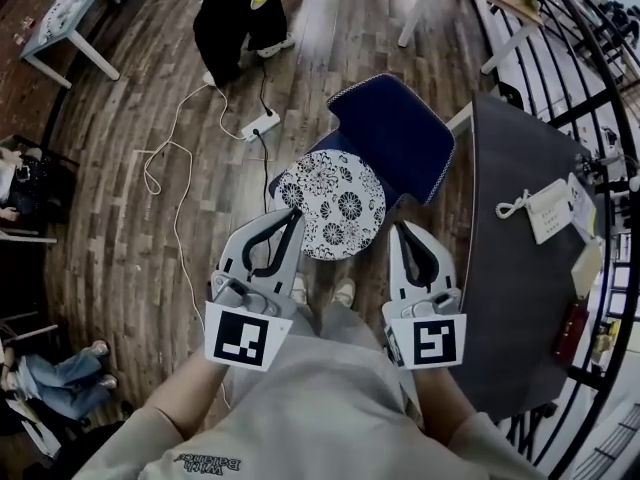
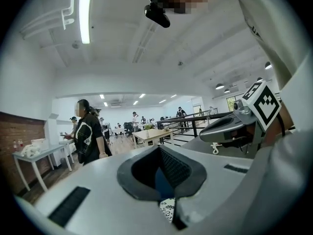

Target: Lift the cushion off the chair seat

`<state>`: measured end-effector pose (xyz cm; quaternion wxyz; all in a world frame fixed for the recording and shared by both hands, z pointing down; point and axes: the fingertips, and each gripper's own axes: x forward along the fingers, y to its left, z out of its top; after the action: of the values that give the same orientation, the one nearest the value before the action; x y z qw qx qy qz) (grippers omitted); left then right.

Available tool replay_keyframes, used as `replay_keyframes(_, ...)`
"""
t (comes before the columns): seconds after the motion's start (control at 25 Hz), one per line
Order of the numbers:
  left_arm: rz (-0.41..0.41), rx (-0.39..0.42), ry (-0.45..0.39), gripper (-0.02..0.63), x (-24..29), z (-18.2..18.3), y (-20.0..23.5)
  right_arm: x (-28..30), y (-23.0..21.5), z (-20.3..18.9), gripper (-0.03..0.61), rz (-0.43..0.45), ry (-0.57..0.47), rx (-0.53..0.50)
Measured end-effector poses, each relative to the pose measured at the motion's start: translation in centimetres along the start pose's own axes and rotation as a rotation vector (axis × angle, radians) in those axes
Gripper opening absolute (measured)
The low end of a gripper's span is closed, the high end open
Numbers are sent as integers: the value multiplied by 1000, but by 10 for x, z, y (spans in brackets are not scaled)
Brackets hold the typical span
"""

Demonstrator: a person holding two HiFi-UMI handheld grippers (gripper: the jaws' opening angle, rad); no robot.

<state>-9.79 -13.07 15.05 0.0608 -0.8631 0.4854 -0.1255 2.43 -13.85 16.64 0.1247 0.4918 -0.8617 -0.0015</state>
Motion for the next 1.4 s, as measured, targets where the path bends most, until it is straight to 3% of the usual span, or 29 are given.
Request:
replay_keyframes(0.12, 29, -17, 8, 5, 13, -21, 2, 12, -10, -20, 3, -22, 20, 14)
replay_keyframes(0.28, 140, -155, 0, 5, 29, -56, 17, 28, -25, -47, 3, -55, 20, 9)
replay_keyframes(0.44, 125, -164, 27, 6, 47, -93, 15, 42, -31, -86, 9, -66, 48, 10)
replay_keyframes(0.52, 119, -164, 39, 8, 55, -115, 11, 50, -31, -115, 80, -57, 92, 9)
replay_keyframes(0.6, 125, -187, 52, 9, 61, -143, 8, 56, -30, -149, 111, -60, 150, 19)
replay_keyframes(0.76, 99, -203, 100, 29, 74, -207, -6, 66, -25, -220, 144, -58, 246, 48)
replay_keyframes(1.04, 64, -290, 285, 105, 90, -352, -40, 80, -14, -356, 184, -53, 404, 86)
replay_keyframes(1.2, 62, -293, 339, 118, 100, -416, -51, 94, -19, -425, 204, -57, 460, 89)
replay_keyframes(1.4, 79, -356, 414, 143, 112, -502, -51, 115, -32, -499, 224, -61, 521, 82)
